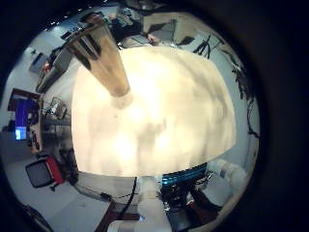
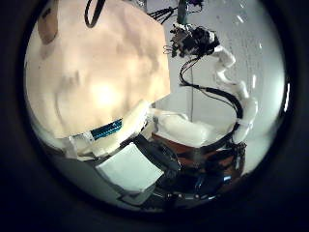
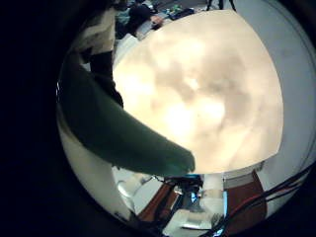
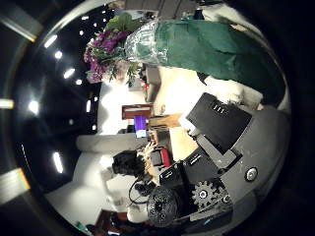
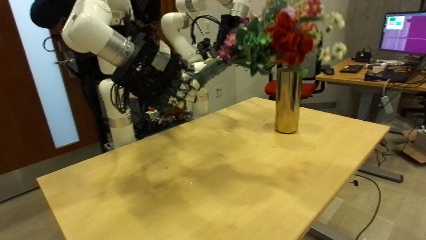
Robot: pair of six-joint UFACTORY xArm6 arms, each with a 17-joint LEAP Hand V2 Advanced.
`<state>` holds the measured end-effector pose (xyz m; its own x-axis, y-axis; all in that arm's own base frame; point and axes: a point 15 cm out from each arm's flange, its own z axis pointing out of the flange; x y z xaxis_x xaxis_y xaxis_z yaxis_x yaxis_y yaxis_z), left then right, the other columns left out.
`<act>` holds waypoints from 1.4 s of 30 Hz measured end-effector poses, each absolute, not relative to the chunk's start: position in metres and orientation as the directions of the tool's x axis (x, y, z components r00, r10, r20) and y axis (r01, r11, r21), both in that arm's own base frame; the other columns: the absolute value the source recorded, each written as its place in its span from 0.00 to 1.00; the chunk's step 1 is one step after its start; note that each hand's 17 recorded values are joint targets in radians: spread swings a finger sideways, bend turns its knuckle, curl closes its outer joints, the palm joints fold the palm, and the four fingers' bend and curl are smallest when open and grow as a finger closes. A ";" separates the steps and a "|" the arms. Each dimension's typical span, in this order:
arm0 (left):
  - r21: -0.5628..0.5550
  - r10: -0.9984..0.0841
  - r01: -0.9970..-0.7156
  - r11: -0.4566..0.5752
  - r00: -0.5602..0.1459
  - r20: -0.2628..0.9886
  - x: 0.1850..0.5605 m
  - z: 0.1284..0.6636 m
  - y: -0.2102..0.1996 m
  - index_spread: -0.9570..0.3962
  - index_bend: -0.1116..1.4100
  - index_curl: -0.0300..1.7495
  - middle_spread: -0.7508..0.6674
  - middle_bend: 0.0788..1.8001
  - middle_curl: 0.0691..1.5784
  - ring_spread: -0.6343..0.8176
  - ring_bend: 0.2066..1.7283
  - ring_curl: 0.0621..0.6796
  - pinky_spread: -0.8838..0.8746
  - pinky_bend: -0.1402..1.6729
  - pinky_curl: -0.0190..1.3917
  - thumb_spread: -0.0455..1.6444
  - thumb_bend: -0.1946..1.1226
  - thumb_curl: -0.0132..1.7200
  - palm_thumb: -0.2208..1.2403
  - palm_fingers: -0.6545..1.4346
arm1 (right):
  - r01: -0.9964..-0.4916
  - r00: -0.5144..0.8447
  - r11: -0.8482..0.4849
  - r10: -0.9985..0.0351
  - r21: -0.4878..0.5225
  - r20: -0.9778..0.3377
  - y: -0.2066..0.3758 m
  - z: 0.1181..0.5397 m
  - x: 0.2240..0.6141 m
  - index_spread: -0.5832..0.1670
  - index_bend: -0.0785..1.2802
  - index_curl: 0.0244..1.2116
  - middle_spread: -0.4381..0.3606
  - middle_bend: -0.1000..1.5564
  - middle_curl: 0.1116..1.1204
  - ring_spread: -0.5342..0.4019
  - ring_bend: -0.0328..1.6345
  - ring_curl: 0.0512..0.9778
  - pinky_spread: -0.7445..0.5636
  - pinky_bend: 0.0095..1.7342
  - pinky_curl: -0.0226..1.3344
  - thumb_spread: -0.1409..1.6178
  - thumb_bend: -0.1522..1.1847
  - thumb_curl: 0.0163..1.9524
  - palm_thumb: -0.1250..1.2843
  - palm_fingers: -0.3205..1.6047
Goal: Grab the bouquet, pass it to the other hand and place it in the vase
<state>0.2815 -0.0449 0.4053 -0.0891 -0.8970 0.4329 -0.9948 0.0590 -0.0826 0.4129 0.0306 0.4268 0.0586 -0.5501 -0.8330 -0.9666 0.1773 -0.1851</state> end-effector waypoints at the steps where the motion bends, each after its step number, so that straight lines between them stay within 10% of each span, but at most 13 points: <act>1: -0.092 -0.890 -0.994 0.051 -0.087 0.447 0.285 0.409 -0.045 0.80 0.30 0.29 0.77 0.10 0.18 0.80 0.16 0.21 0.78 0.16 0.13 0.59 0.12 0.19 0.45 0.46 | -0.964 0.091 0.164 -0.533 -0.209 -0.841 0.035 0.433 0.412 0.42 0.82 0.80 0.38 0.88 0.63 0.36 0.88 0.60 0.40 0.73 0.60 0.27 0.10 0.46 0.95 0.76; 19: -0.226 -0.610 -0.973 -0.046 -0.152 0.778 0.328 0.473 -0.096 0.79 0.26 0.30 0.70 0.13 0.18 0.74 0.20 0.20 0.76 0.17 0.13 0.56 0.12 0.18 0.32 0.47 | -0.905 0.425 -0.057 -0.097 -0.421 -0.900 0.083 0.456 0.385 0.43 0.83 0.81 0.39 0.89 0.62 0.36 0.89 0.59 0.40 0.68 0.66 0.17 0.10 0.47 0.93 0.76; 42: -0.238 -0.341 -0.971 -0.010 -0.221 0.914 0.330 0.514 -0.132 0.87 0.18 0.24 0.74 0.11 0.18 0.74 0.26 0.18 0.76 0.18 0.18 0.49 0.12 0.19 0.28 0.44 | -0.835 0.462 -0.307 0.062 -0.457 -0.885 0.184 0.447 0.350 0.43 0.84 0.81 0.40 0.89 0.62 0.37 0.89 0.60 0.38 0.64 0.74 0.11 0.10 0.46 0.92 0.76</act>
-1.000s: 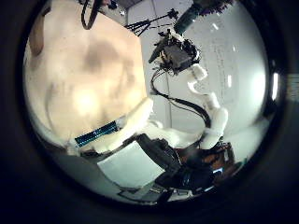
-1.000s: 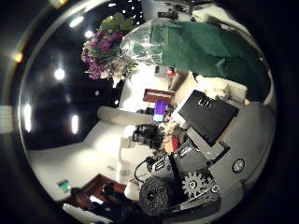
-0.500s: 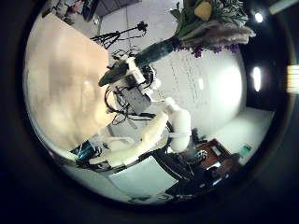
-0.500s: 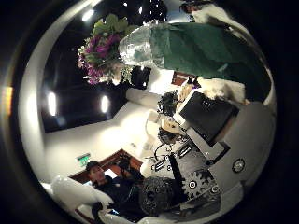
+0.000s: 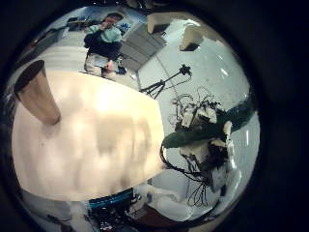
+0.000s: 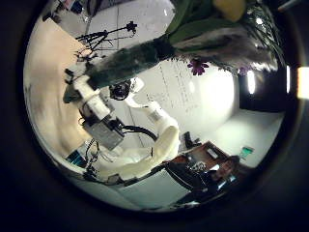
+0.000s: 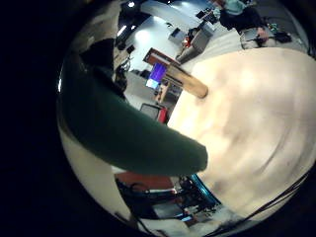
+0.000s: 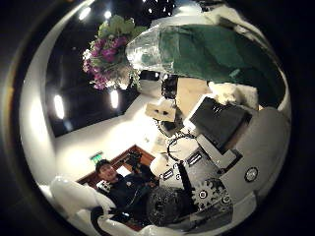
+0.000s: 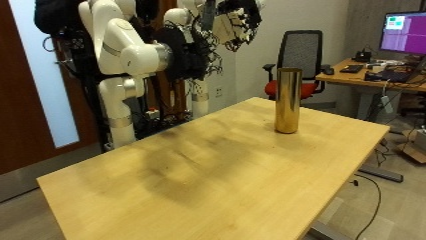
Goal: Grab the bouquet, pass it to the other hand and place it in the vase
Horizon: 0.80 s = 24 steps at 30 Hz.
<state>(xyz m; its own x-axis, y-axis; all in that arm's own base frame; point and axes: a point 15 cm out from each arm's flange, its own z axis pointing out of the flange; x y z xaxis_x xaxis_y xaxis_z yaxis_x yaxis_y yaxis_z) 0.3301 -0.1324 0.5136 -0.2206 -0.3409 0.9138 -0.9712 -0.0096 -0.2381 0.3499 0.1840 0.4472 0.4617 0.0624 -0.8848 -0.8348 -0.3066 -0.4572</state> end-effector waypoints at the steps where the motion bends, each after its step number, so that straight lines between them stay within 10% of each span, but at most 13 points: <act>1: -0.239 -0.334 -0.971 -0.009 -0.222 0.916 0.331 0.514 -0.133 0.87 0.18 0.24 0.74 0.11 0.18 0.74 0.27 0.18 0.76 0.18 0.18 0.49 0.12 0.19 0.28 0.43 | -0.831 0.461 -0.318 0.067 -0.457 -0.885 0.189 0.448 0.348 0.43 0.84 0.81 0.40 0.89 0.62 0.37 0.89 0.60 0.38 0.64 0.74 0.11 0.10 0.46 0.92 0.76; 12: -0.186 -0.221 -0.980 0.064 -0.196 0.955 0.318 0.520 -0.146 0.88 0.18 0.21 0.72 0.16 0.19 0.74 0.28 0.16 0.75 0.18 0.20 0.48 0.12 0.20 0.30 0.45 | -0.828 0.436 -0.359 0.071 -0.430 -0.897 0.215 0.433 0.348 0.43 0.85 0.81 0.39 0.90 0.63 0.37 0.89 0.61 0.37 0.63 0.77 0.11 0.10 0.45 0.92 0.75; 18: -0.160 -0.210 -0.984 0.081 -0.173 0.962 0.316 0.522 -0.149 0.83 0.20 0.22 0.53 0.25 0.23 0.65 0.26 0.13 0.68 0.18 0.20 0.48 0.12 0.20 0.33 0.52 | -0.822 0.442 -0.375 0.055 -0.429 -0.895 0.226 0.428 0.348 0.43 0.85 0.81 0.39 0.90 0.63 0.37 0.88 0.62 0.37 0.62 0.79 0.11 0.10 0.46 0.92 0.75; 24: -0.124 -0.203 -0.989 0.085 -0.139 0.969 0.316 0.521 -0.149 0.71 0.15 0.21 0.28 0.41 0.31 0.29 0.39 0.20 0.34 0.39 0.25 0.52 0.13 0.21 0.46 0.70 | -0.826 0.445 -0.372 0.028 -0.423 -0.895 0.227 0.421 0.352 0.44 0.85 0.81 0.39 0.90 0.63 0.36 0.88 0.62 0.36 0.61 0.80 0.11 0.10 0.46 0.91 0.75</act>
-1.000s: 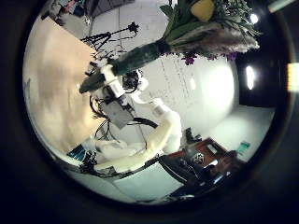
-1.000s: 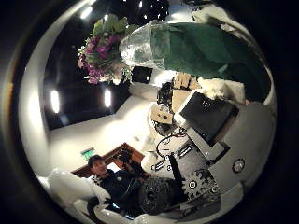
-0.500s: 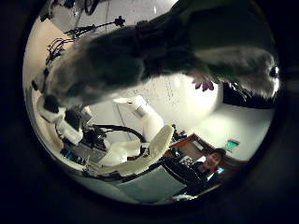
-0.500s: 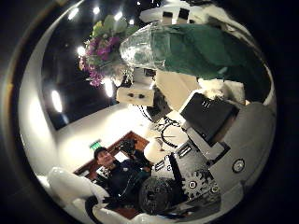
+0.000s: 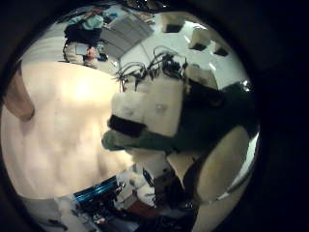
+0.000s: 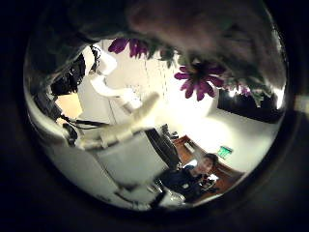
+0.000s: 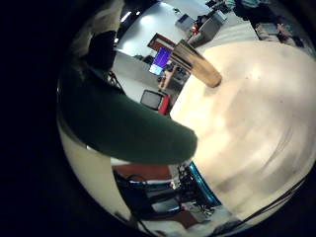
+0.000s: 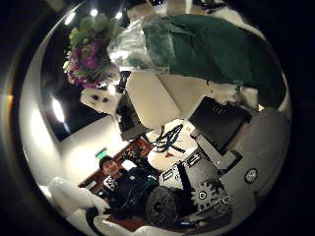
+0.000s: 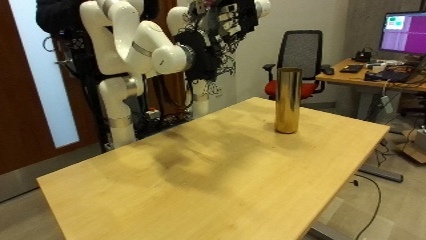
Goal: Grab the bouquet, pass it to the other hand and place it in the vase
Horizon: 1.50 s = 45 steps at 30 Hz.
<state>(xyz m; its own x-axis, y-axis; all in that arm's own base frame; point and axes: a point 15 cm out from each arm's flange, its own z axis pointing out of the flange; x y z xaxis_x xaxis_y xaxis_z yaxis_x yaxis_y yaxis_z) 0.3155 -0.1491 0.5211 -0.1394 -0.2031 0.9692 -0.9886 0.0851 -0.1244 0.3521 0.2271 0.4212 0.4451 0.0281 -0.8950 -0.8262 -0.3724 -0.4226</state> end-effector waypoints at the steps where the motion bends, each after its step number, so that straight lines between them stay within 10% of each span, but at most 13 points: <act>1: -0.115 -0.200 -0.990 0.084 -0.130 0.971 0.316 0.521 -0.149 0.69 0.15 0.20 0.26 0.43 0.33 0.23 0.42 0.24 0.29 0.42 0.27 0.52 0.13 0.21 0.47 0.71 | -0.826 0.448 -0.374 0.016 -0.421 -0.894 0.227 0.419 0.353 0.44 0.85 0.81 0.39 0.90 0.63 0.36 0.88 0.63 0.36 0.61 0.80 0.13 0.10 0.46 0.91 0.75; 10: -0.123 -0.101 -0.992 0.029 -0.125 0.987 0.324 0.534 -0.145 0.41 0.29 0.26 0.15 0.52 0.48 0.11 0.73 0.65 0.14 0.71 0.42 0.48 0.16 0.28 0.80 0.86 | -0.831 0.462 -0.391 -0.088 -0.396 -0.883 0.221 0.392 0.361 0.42 0.73 0.77 0.37 0.82 0.60 0.35 0.84 0.59 0.33 0.63 0.74 0.42 0.08 0.40 0.76 0.73; 16: -0.141 -0.091 -0.990 0.009 -0.142 0.986 0.325 0.538 -0.138 0.29 0.42 0.40 0.14 0.56 0.55 0.13 0.79 0.75 0.16 0.71 0.44 0.27 0.13 0.38 0.90 0.83 | -0.831 0.461 -0.397 -0.096 -0.390 -0.882 0.219 0.386 0.360 0.35 0.35 0.64 0.32 0.63 0.52 0.27 0.76 0.52 0.19 0.59 0.63 0.50 0.09 0.35 0.72 0.37; 18: -0.151 -0.094 -0.989 0.006 -0.150 0.984 0.325 0.539 -0.137 0.26 0.43 0.45 0.14 0.57 0.57 0.14 0.80 0.77 0.17 0.71 0.45 0.22 0.13 0.40 0.91 0.82 | -0.833 0.460 -0.393 -0.098 -0.390 -0.883 0.217 0.385 0.361 0.32 0.33 0.56 0.39 0.51 0.43 0.35 0.66 0.45 0.33 0.46 0.58 0.55 0.09 0.32 0.69 0.18; 26: -0.247 -0.131 -0.969 -0.030 -0.241 0.962 0.328 0.554 -0.128 0.18 0.40 0.60 0.14 0.59 0.61 0.15 0.81 0.80 0.17 0.71 0.47 0.13 0.13 0.46 0.93 0.80 | -0.855 0.436 -0.362 -0.114 -0.371 -0.893 0.202 0.377 0.373 0.26 0.17 0.36 0.56 0.26 0.24 0.66 0.40 0.25 0.76 0.35 0.44 0.60 0.08 0.27 0.62 0.10; 45: -0.431 -0.291 -0.887 -0.165 -0.374 0.881 0.337 0.611 -0.075 0.14 0.28 0.82 0.15 0.58 0.63 0.15 0.80 0.81 0.17 0.68 0.50 0.09 0.13 0.52 0.93 0.82 | -0.906 0.377 -0.263 -0.143 -0.332 -0.915 0.164 0.373 0.395 0.25 0.15 0.10 0.69 0.16 0.12 0.77 0.22 0.18 0.84 0.24 0.28 0.61 0.09 0.19 0.53 0.10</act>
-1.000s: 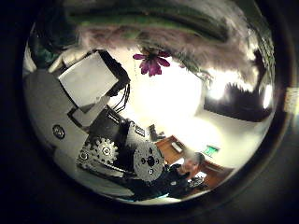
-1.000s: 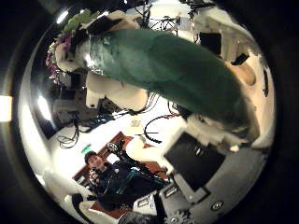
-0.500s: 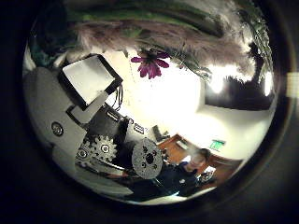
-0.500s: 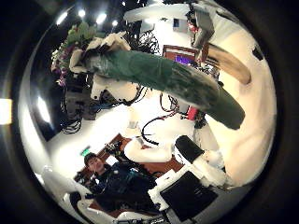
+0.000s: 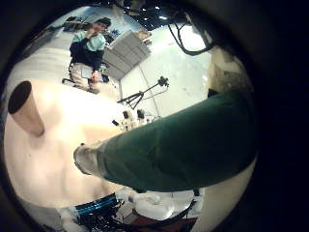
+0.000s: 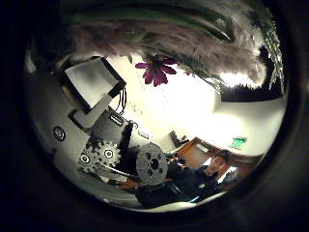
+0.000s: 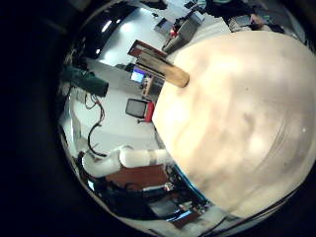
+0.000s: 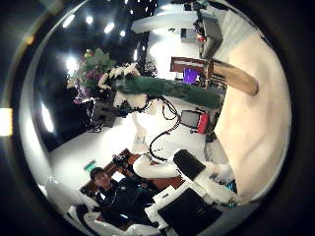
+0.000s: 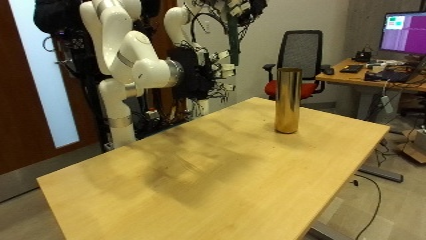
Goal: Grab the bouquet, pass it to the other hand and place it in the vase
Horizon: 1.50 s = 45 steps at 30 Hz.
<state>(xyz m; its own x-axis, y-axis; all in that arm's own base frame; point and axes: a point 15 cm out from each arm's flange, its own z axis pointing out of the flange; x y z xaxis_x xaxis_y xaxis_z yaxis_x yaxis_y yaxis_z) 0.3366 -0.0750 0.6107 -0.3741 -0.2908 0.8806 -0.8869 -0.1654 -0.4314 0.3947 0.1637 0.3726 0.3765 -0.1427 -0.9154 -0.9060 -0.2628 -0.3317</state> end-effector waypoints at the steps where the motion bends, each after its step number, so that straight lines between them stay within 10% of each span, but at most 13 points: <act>1: -0.445 -0.305 -0.877 -0.182 -0.380 0.873 0.337 0.614 -0.069 0.14 0.28 0.83 0.15 0.58 0.63 0.15 0.80 0.81 0.17 0.68 0.50 0.09 0.13 0.52 0.93 0.82 | -0.907 0.375 -0.262 -0.143 -0.330 -0.916 0.164 0.372 0.395 0.25 0.15 0.10 0.69 0.16 0.12 0.77 0.22 0.18 0.84 0.24 0.28 0.61 0.09 0.19 0.53 0.11; 19: -0.560 -0.368 -0.735 -0.381 -0.436 0.822 0.355 0.662 0.025 0.19 0.23 0.89 0.14 0.57 0.64 0.14 0.78 0.82 0.17 0.66 0.52 0.08 0.13 0.54 0.93 0.83 | -0.911 0.366 -0.256 -0.144 -0.323 -0.919 0.162 0.371 0.397 0.24 0.15 0.10 0.68 0.16 0.11 0.79 0.21 0.21 0.88 0.28 0.27 0.62 0.09 0.19 0.53 0.12; 45: -0.454 -0.335 -0.773 -0.444 -0.326 0.884 0.432 0.569 0.093 0.27 0.22 0.92 0.13 0.56 0.65 0.15 0.78 0.83 0.17 0.65 0.54 0.08 0.13 0.55 0.93 0.83 | -0.920 0.328 -0.270 -0.130 -0.285 -0.936 0.167 0.354 0.399 0.27 0.16 0.13 0.63 0.16 0.14 0.80 0.24 0.23 0.89 0.30 0.26 0.63 0.09 0.18 0.53 0.13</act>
